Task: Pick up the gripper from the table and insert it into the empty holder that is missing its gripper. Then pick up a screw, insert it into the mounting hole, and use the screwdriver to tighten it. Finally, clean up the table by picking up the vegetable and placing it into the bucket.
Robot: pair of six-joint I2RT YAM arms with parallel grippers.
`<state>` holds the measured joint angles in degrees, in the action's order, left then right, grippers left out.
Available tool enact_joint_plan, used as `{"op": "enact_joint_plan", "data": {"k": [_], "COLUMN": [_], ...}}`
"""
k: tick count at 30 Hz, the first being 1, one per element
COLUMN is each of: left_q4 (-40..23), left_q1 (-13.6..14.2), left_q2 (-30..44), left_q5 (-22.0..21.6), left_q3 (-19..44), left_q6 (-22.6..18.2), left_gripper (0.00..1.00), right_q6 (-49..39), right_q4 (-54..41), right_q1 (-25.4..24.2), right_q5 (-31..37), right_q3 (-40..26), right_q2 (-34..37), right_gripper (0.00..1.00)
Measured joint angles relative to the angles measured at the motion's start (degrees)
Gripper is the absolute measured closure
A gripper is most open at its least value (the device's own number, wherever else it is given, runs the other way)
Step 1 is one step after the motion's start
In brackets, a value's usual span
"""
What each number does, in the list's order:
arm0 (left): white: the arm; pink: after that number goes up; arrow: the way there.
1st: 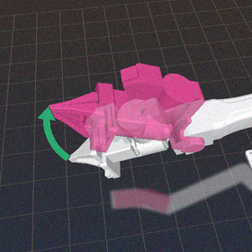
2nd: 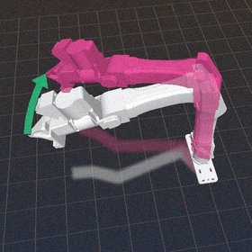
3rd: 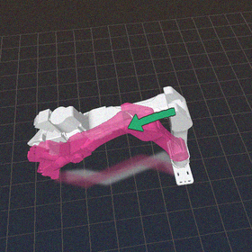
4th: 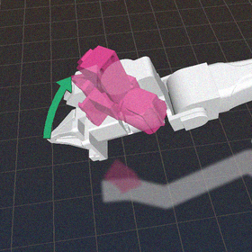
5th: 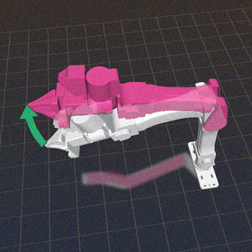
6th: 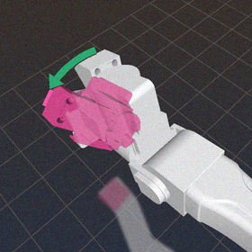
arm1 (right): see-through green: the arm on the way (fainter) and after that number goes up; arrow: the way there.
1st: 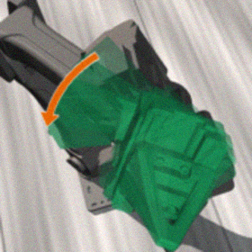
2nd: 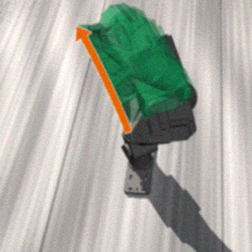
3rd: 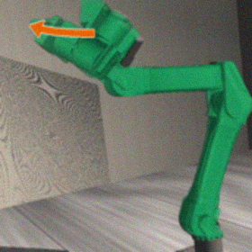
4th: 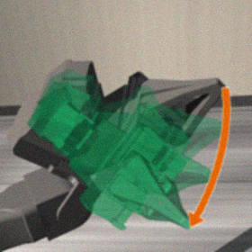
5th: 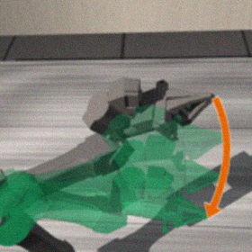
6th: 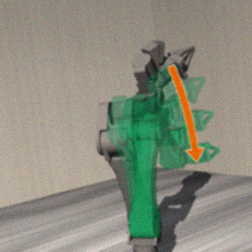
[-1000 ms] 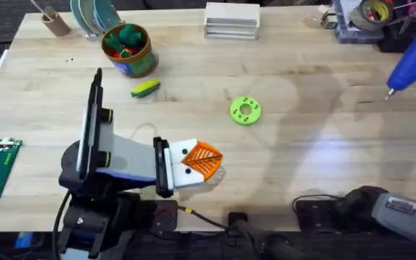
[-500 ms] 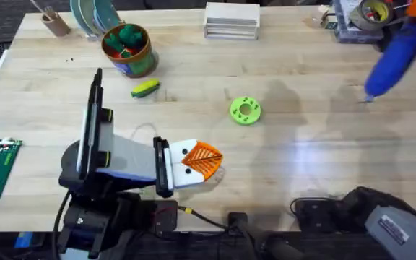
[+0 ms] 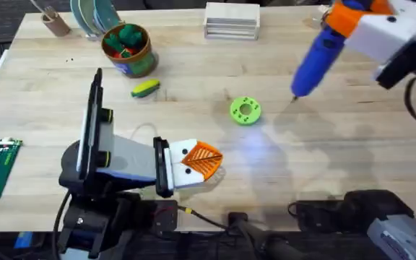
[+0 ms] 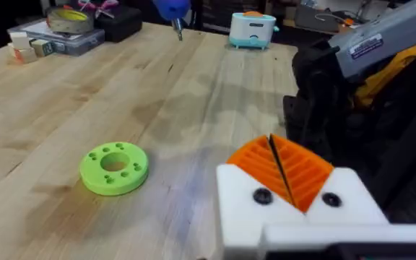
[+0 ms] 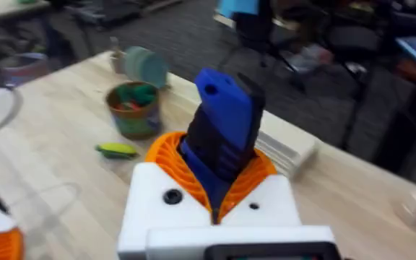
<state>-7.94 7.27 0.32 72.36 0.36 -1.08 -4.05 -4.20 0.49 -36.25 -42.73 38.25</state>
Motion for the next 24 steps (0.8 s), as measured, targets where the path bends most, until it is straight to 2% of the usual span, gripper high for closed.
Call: {"op": "enact_joint_plan", "data": {"k": [7,13,19,24], "left_q4": [0.0,0.0,0.01,0.11], "left_q1": [0.0,0.0,0.0,0.0], "left_q2": [0.0,0.0,-0.01,0.0], "left_q5": [-0.02,-0.04,-0.07,-0.38], "left_q3": [0.0,0.0,0.0,0.0], "left_q6": [0.28,0.84,1.11,1.11], "left_gripper": [0.997,0.997,0.997,0.997], "right_q6": [2.58,3.05,4.61,6.89], "right_q4": [13.27,21.99,32.56,39.33], "right_q1": [15.12,25.49,33.7,38.4], "right_q5": [-1.16,-1.55,-1.71,-2.05], "right_q3": [0.25,0.25,0.25,0.25], "right_q2": [0.38,4.21,10.25,15.53], "right_gripper": [0.973,0.973,0.973,0.973]}}
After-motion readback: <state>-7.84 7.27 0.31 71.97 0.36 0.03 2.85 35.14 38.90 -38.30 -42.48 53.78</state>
